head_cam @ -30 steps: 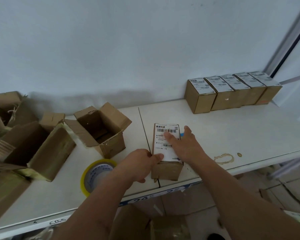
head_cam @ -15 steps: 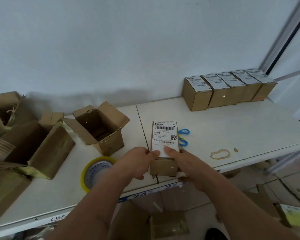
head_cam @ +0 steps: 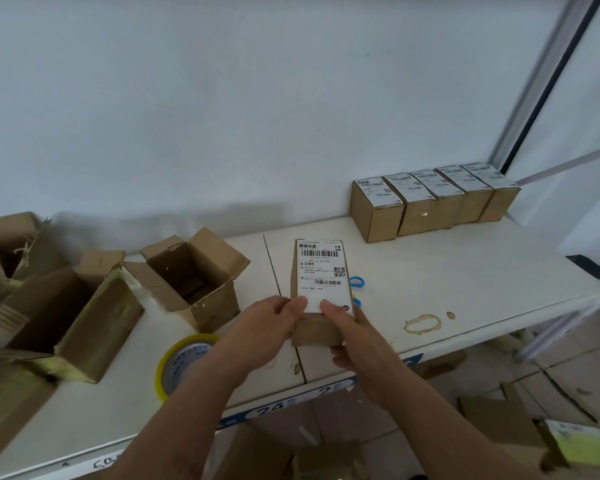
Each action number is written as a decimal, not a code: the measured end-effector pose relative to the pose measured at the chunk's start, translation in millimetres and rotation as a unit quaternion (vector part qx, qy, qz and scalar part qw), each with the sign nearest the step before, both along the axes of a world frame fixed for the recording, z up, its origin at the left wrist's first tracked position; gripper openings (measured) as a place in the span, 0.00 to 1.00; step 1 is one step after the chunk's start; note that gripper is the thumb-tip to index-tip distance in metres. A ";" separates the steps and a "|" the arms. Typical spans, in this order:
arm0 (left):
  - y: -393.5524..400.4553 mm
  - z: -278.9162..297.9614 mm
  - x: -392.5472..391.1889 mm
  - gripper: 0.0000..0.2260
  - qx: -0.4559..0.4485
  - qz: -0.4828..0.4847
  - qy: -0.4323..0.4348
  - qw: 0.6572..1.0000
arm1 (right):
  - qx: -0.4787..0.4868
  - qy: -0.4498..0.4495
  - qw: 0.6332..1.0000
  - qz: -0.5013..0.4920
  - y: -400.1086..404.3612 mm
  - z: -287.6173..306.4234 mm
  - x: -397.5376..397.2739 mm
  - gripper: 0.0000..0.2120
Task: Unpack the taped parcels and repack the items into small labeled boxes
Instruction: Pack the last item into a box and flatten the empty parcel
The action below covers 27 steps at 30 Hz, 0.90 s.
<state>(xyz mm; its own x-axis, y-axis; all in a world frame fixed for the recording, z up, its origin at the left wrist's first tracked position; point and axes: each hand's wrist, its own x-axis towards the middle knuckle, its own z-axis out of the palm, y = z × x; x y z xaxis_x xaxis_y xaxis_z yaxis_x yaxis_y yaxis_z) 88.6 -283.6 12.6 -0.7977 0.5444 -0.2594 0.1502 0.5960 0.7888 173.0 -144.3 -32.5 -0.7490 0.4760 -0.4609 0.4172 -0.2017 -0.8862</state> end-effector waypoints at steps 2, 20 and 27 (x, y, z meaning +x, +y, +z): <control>2.0 3.5 1.1 0.18 -0.011 -0.006 0.086 0.996 | 0.000 -0.008 1.000 -0.028 5.4 1.8 -1.6 0.31; 83.3 -4.9 -59.0 0.10 -0.300 -0.195 0.533 0.767 | 0.005 0.020 0.998 -0.065 91.9 3.2 -31.5 0.27; 137.2 -2.2 -97.3 0.12 -0.314 -0.207 0.548 0.747 | -0.013 0.039 0.994 -0.099 148.6 14.4 -89.6 0.21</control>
